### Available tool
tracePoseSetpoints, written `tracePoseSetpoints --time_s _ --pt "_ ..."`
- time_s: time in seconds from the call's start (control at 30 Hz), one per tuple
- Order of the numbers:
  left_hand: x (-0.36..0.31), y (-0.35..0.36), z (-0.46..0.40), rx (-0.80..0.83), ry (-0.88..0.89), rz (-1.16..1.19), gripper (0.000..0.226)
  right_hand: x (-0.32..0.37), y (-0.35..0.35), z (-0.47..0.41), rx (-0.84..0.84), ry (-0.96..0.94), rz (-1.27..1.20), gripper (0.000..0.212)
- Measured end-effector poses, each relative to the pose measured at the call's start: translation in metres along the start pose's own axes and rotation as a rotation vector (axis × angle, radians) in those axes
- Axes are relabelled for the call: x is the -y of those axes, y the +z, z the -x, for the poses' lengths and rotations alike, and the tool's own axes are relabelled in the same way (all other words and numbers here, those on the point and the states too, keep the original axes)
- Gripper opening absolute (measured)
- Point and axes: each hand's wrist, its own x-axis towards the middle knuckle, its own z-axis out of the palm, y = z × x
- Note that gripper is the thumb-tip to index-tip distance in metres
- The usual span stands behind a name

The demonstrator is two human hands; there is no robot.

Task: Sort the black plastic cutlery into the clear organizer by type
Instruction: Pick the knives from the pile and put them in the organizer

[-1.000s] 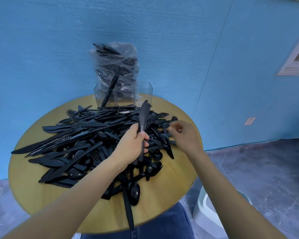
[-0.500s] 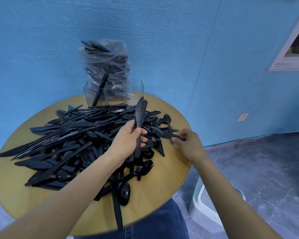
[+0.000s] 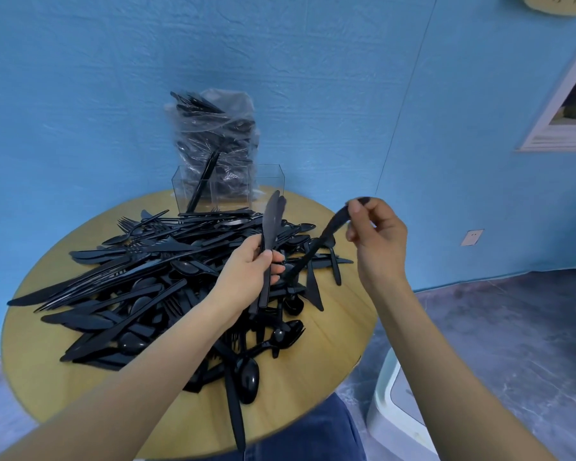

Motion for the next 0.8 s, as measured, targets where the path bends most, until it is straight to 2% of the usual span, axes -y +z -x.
tracePoseSetpoints --time_s 0.1,0.2,0.33,0.4,0.43,0.5,0.6,0.7,0.8 --pt "-0.004 0.005 0.005 0.087 0.024 -0.031 0.026 -0.003 0.023 0.003 0.147 0.032 0.125 0.021" --pt "-0.007 0.013 0.011 0.161 0.006 0.052 0.026 -0.01 0.037 0.004 0.15 0.05 0.224 0.023" --pt "-0.004 0.011 0.006 0.117 -0.018 0.048 0.022 -0.019 0.044 0.001 0.164 0.137 0.207 0.007" --pt "0.0 0.007 0.002 0.072 -0.032 0.024 0.022 -0.028 0.037 -0.002 0.15 0.197 0.205 0.012" --pt "0.002 0.005 0.0 0.05 -0.04 0.012 0.022 -0.034 0.03 -0.004 0.143 0.207 0.293 0.013" --pt "0.005 -0.001 -0.002 0.018 -0.046 -0.01 0.021 -0.05 0.011 -0.009 0.174 0.196 0.63 0.016" --pt "0.007 -0.007 -0.005 -0.011 -0.043 -0.015 0.023 -0.07 -0.012 -0.013 0.346 0.224 0.992 0.038" --pt "0.008 -0.008 -0.006 -0.017 -0.039 -0.011 0.024 -0.076 -0.014 -0.009 0.467 0.218 1.166 0.057" --pt "0.01 -0.007 -0.007 -0.011 -0.036 -0.022 0.023 -0.077 -0.013 -0.006 0.507 0.178 1.209 0.053"
